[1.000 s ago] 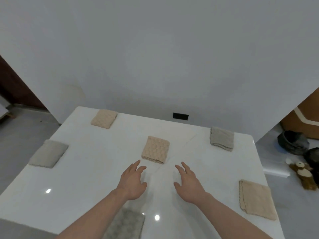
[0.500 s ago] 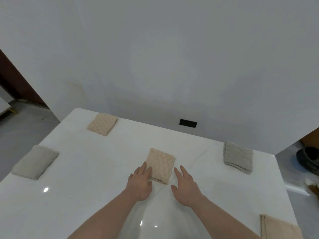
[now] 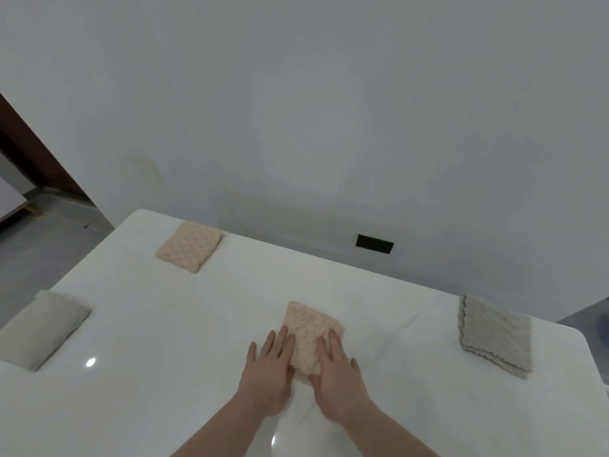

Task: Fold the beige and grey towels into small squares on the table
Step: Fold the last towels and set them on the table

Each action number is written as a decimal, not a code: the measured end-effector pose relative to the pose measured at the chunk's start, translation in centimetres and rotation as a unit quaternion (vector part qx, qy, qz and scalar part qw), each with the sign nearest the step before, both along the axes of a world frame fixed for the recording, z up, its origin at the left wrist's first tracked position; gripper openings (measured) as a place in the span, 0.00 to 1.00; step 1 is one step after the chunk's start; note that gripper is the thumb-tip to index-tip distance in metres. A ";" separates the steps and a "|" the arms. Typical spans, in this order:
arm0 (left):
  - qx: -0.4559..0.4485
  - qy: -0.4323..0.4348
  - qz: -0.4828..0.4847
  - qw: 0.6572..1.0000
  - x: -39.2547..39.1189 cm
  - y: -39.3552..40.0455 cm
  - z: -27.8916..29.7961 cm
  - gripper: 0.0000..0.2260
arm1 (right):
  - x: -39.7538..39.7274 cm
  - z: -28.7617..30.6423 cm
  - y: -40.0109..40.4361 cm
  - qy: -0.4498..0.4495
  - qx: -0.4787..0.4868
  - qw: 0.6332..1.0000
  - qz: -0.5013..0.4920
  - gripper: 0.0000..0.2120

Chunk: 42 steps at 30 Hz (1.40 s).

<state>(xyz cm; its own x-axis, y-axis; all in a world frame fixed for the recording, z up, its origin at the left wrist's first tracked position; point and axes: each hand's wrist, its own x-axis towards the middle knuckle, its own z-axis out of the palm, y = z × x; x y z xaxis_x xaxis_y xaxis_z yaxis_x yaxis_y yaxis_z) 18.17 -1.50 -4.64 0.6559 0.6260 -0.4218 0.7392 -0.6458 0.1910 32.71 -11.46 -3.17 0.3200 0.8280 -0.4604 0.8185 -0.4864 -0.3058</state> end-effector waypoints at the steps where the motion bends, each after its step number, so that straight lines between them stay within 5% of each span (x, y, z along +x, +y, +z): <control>1: 0.002 0.002 0.001 1.000 0.2 0.3 -0.1 0.28 | 0.2 -0.2 0.4 -0.005 0.000 1.000 0.004 0.35; 26: 0.003 0.044 0.047 0.998 6.4 9.6 -0.9 0.29 | 6.4 -1.7 10.1 -0.032 0.013 0.999 0.042 0.34; 37: -0.011 -0.109 0.121 0.987 3.0 6.6 1.5 0.29 | 7.4 0.7 6.9 -0.068 0.067 0.992 0.081 0.34; 42: -0.005 -0.050 0.096 0.994 4.2 7.9 0.7 0.27 | 8.0 0.6 7.7 -0.086 0.039 0.991 0.097 0.34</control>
<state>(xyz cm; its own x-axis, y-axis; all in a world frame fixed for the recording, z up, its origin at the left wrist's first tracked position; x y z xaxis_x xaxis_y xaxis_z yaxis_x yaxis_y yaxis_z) 22.40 6.42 -3.91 0.5633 0.7403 -0.3668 0.8259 -0.4916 0.2761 40.68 -3.72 -2.56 0.2191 0.9124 -0.3456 0.9380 -0.2945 -0.1830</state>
